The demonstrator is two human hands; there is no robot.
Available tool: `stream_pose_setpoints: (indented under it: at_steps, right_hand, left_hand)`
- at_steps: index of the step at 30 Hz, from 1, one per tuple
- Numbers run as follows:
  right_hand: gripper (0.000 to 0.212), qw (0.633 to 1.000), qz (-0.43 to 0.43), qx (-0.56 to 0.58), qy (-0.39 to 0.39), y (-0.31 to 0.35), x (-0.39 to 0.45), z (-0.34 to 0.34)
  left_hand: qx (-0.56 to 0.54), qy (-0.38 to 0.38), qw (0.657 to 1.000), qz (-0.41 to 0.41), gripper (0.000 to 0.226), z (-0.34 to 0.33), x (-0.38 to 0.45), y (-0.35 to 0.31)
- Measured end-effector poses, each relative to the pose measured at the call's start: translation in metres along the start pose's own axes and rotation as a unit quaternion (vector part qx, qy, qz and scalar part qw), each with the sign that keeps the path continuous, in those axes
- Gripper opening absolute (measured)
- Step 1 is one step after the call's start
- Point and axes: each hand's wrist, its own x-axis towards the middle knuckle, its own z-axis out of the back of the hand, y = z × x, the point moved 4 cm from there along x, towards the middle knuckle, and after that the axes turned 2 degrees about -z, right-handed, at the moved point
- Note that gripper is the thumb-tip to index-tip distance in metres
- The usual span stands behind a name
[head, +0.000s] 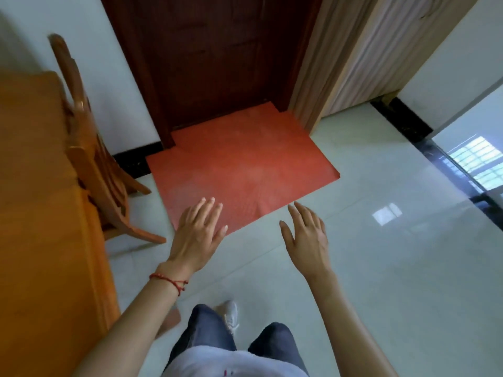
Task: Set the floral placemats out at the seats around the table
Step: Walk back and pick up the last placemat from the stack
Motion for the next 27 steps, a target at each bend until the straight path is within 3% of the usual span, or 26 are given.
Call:
stream_pose_setpoints:
  at_steps: [3, 15, 22, 27]
  right_hand:
    - [0.046, 0.999, 0.028, 0.007, 0.013, 0.007, 0.037, -0.013]
    - [0.045, 0.983, 0.169, 0.054, 0.047, 0.031, 0.211, -0.051]
    - [0.047, 0.966, 0.235, 0.077, 0.076, 0.044, 0.297, -0.067]
    - [0.048, 0.959, 0.257, 0.087, 0.087, 0.069, 0.337, -0.084]
  left_hand:
    - [0.005, -0.009, 1.000, 0.028, 0.069, 0.007, 0.022, 0.017]
    - [0.025, -0.032, 0.983, 0.178, 0.071, 0.032, 0.124, 0.068]
    - [0.025, -0.066, 0.971, 0.230, 0.057, 0.054, 0.177, 0.080]
    - [0.029, -0.057, 0.959, 0.275, 0.070, 0.066, 0.193, 0.108]
